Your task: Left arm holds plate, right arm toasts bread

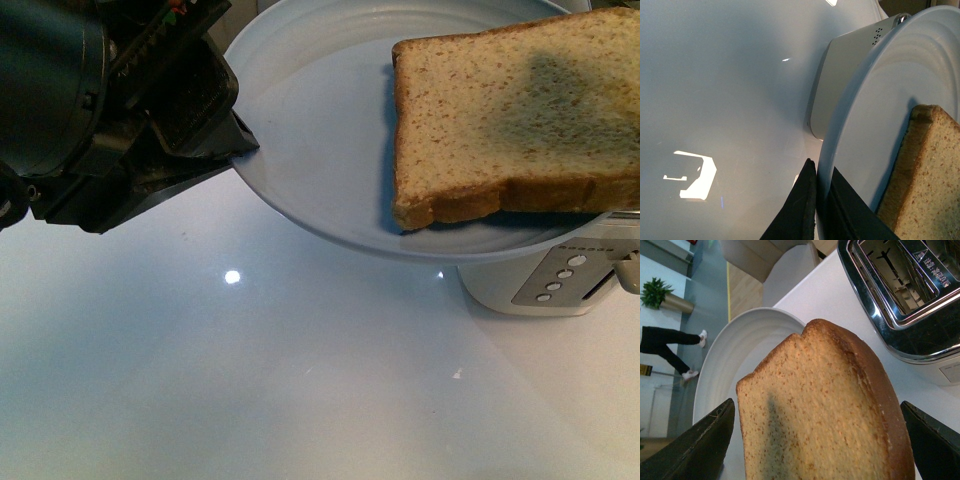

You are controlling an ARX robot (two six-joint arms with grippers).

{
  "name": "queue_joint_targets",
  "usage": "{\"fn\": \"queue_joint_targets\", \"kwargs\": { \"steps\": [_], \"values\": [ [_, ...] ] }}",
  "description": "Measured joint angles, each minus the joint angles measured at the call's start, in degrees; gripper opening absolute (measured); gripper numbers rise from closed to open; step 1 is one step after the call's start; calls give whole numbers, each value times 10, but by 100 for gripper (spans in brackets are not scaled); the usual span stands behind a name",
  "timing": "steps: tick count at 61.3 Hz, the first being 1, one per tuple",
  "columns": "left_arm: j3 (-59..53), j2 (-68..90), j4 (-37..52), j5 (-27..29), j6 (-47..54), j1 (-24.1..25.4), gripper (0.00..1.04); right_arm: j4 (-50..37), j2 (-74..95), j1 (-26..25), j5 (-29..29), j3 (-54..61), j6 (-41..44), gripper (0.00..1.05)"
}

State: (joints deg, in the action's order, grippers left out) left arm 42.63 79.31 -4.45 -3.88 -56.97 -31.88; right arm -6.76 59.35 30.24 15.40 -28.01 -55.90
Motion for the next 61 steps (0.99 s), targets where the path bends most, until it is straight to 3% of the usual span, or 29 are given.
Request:
{"fn": "queue_joint_targets", "kwargs": {
  "steps": [5, 18, 25, 38, 53, 61],
  "values": [
    [0, 0, 0, -2, 0, 0, 3, 0, 0, -1, 0, 0, -7, 92],
    [0, 0, 0, -2, -3, 0, 3, 1, 0, -9, 0, 0, -16, 59],
    [0, 0, 0, -2, -6, 0, 3, 1, -2, -14, -4, 0, -19, 35],
    [0, 0, 0, -5, -8, 1, 3, 7, -13, -23, -16, -9, -16, 5],
    [0, -3, 0, -6, -10, 3, 3, 22, -21, -60, -37, -81, 33, 4],
    [-5, -8, 0, -7, -10, 7, 3, 40, -7, -108, -30, -162, 113, 4]
  ]
}}
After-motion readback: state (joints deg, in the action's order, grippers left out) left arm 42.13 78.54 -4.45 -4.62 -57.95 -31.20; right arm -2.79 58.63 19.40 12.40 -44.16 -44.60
